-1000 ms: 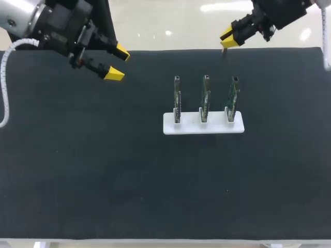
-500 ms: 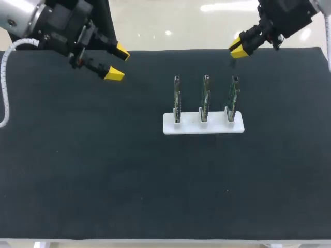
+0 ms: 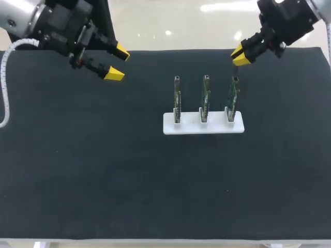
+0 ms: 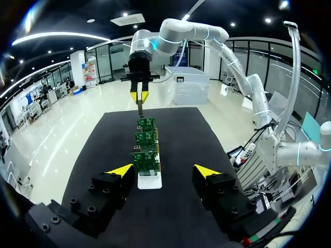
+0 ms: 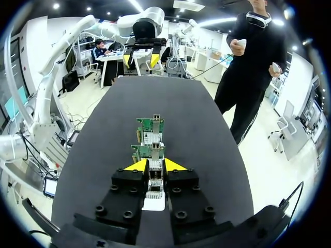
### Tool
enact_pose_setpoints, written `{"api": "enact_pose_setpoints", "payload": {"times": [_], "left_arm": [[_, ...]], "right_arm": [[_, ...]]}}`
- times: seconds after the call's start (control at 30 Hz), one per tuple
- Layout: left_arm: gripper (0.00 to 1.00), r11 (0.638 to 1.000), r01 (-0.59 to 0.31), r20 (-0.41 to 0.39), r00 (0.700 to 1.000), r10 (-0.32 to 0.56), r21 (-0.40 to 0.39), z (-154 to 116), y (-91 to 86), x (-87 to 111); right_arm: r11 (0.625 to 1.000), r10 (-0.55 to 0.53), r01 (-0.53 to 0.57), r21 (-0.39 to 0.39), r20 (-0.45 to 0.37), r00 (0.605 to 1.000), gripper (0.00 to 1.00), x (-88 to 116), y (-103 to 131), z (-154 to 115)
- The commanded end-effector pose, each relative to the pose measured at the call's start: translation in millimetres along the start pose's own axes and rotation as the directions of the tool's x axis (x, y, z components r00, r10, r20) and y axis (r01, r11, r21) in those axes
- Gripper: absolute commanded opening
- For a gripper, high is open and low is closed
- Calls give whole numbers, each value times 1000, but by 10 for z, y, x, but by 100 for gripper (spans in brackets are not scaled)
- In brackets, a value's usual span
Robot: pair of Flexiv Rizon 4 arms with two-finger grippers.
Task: Pick up the optical module with the left hand, and insert it into the network port with the right hand.
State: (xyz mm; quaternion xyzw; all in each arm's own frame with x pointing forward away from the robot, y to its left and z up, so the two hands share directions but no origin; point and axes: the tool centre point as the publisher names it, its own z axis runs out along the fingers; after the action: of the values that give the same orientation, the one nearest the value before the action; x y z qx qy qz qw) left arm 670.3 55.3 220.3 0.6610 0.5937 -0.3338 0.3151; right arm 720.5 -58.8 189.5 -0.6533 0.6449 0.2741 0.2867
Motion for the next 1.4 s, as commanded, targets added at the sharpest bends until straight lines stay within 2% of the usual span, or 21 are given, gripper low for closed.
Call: {"api": "enact_pose_setpoints", "payload": {"times": [0.03,0.77,1.4], "left_arm": [[100,1000,1,-3,1000,-1,2,5,10,-3],[100,1000,1,-3,1000,-1,2,5,10,-3],[100,1000,1,-3,1000,-1,2,5,10,-3]], "right_arm": [[1000,5,-5,-4,13,1000,0,32,16,-9],[1000,3,-3,-5,18,1000,0,105,-18,24],[1000,18,-18,-12,7,1000,0,54,1,17]]}}
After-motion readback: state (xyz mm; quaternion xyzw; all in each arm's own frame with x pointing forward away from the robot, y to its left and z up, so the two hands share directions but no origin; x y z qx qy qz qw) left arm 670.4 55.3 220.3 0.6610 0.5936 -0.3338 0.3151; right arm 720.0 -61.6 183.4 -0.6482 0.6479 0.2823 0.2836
